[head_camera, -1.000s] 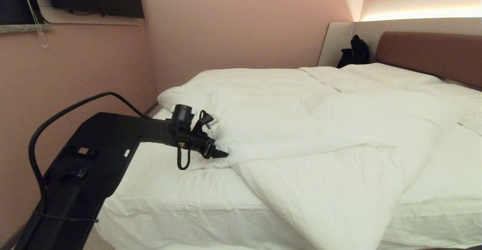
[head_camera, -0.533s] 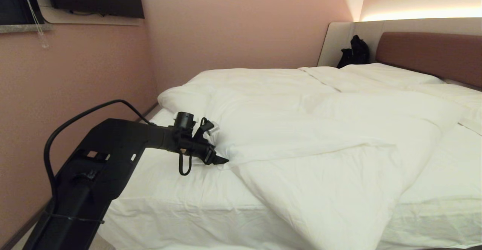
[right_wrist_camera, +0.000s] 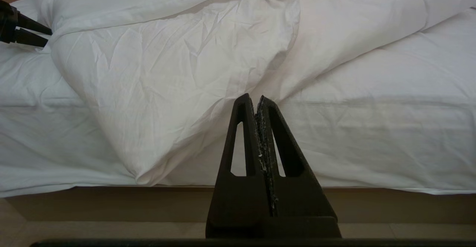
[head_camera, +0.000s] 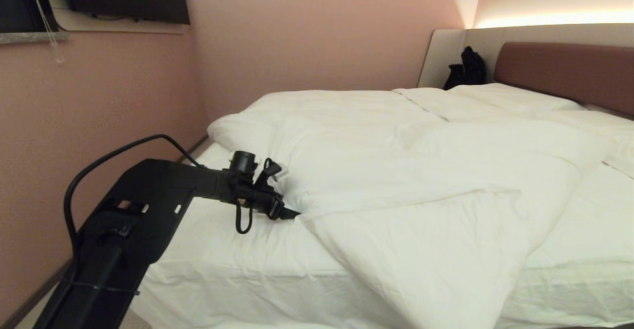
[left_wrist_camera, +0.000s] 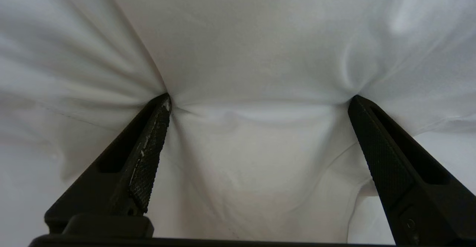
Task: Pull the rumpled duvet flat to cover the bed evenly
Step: Flatten the corners of the folded blanket
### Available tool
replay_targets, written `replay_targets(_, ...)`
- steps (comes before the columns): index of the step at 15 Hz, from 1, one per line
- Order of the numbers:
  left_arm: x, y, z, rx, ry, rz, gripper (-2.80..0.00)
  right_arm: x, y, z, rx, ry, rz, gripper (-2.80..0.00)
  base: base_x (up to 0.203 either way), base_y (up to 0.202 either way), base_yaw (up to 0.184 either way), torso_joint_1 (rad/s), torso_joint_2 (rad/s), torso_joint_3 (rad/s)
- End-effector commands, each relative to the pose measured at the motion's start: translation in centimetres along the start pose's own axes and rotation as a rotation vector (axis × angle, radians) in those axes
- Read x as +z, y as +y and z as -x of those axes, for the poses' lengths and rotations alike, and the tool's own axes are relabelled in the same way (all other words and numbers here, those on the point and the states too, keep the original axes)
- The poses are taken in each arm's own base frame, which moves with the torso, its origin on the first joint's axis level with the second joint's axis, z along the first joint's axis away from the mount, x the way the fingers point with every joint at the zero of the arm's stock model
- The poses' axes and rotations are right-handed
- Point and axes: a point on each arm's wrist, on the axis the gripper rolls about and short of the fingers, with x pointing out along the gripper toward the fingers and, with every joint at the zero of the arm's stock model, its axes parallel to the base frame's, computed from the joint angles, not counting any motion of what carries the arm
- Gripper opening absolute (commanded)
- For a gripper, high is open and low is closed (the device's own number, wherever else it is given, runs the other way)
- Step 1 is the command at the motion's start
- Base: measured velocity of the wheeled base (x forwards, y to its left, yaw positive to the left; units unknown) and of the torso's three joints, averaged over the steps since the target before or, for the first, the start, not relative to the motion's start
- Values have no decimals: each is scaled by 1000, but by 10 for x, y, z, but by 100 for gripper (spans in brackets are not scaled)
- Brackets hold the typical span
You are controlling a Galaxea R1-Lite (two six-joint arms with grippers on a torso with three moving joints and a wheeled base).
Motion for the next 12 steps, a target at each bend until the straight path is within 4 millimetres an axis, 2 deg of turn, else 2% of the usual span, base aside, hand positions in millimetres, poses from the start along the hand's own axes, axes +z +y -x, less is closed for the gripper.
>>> replay_targets(1,-3,0,-2,-6,5,2,0,0,0,0,0,1,0,-280,0,0,0,0,0,0)
replay_targets(2,-3,0,-2,-6,5,3,0,0,0,0,0,1,-1,-280,0,0,0,0,0,0)
replay_targets(3,-3,0,-2,-6,5,3,-280,0,0,0,0,1,-1,-280,0,0,0,0,0,0)
replay_targets(12,1,0,1,-5,-3,1,-280,0,0,0,0,1,0,-280,0,0,0,0,0,0)
